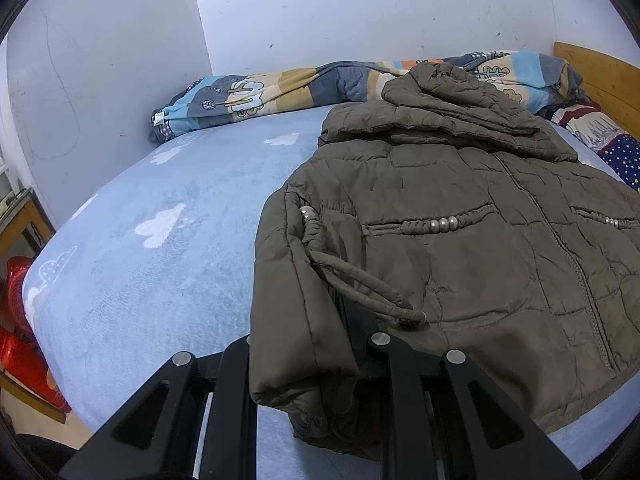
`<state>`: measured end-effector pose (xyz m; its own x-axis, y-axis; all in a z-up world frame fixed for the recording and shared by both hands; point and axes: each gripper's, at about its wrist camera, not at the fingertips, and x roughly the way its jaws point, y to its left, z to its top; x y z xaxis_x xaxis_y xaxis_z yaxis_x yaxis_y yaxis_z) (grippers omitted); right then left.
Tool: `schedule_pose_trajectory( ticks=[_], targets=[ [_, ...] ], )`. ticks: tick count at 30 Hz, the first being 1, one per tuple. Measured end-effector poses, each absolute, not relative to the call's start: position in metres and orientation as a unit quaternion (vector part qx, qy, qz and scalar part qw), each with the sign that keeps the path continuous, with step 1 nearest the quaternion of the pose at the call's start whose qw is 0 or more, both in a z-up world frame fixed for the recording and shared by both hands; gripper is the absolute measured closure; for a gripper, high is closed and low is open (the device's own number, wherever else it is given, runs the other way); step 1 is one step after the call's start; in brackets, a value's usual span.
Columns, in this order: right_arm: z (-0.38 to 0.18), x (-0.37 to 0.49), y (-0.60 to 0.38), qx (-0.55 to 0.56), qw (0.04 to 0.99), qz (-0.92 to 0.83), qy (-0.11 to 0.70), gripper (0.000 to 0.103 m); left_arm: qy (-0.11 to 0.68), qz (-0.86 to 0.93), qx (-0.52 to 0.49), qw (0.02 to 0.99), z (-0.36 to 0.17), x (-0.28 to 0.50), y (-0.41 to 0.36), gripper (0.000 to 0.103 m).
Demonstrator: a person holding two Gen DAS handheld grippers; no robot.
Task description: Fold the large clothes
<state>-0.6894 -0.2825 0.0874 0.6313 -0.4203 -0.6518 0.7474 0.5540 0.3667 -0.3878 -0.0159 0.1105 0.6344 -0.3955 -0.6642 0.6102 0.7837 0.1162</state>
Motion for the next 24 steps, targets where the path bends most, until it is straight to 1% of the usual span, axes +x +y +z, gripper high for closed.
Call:
schedule_pose_trajectory(
  ticks=[15, 24],
  targets=[
    [0.098, -0.699, -0.278, 0.330, 0.857, -0.325, 0.225, 0.091, 0.314, -0.288, 0.146, 0.893, 0.121, -0.390, -0.007, 0.086],
    [0.096, -0.701, -0.284, 0.341, 0.856, -0.318, 0.223, 0.091, 0.315, -0.289, 0.147, 0.892, 0.119, -0.387, -0.008, 0.086]
  ],
)
